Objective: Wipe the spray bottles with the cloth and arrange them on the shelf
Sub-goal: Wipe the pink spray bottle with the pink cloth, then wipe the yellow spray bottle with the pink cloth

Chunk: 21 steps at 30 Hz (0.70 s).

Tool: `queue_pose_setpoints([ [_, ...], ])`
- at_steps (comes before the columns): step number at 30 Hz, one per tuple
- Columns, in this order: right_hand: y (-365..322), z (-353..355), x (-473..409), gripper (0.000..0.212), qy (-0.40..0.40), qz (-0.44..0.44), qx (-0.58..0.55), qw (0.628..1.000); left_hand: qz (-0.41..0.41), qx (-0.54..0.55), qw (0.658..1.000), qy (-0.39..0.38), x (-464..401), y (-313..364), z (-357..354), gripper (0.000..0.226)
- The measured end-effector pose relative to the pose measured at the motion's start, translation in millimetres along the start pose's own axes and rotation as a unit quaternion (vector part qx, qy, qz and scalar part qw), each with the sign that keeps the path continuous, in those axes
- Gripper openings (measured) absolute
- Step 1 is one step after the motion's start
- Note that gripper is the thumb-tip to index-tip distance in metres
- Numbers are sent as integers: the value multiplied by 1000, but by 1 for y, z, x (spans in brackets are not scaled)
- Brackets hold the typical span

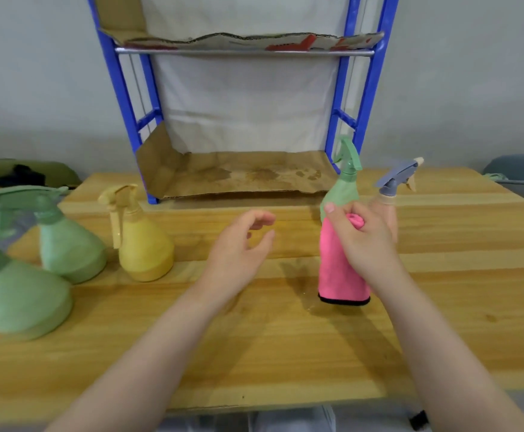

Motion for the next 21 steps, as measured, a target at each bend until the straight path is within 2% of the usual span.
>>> queue_pose_setpoints([
  [7,-50,-92,14,40,-179,45,27,982,32,10,992,124,54,-20,103,20],
  [11,-62,-137,20,31,-279,-3,-65,958,45,-27,981,188,75,-31,148,24],
  [14,-59,-160,26,43,-292,-37,-136,946,49,-72,978,189,87,-35,160,27],
  [18,-52,-168,29,45,-271,-27,-193,943,59,-117,977,167,96,-46,162,22],
  [21,-48,-174,32,44,-290,-17,-202,936,79,-127,965,217,100,-57,173,33],
])
Point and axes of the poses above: each hand's wrist, its own x-axis away from the middle knuckle, its own z-axis out of the back of the hand, y = z × x, the point moved 8 cm from there along -x, towards the middle knuckle, and after that the axes turned 13 degrees about x, right-handed, at the moved point
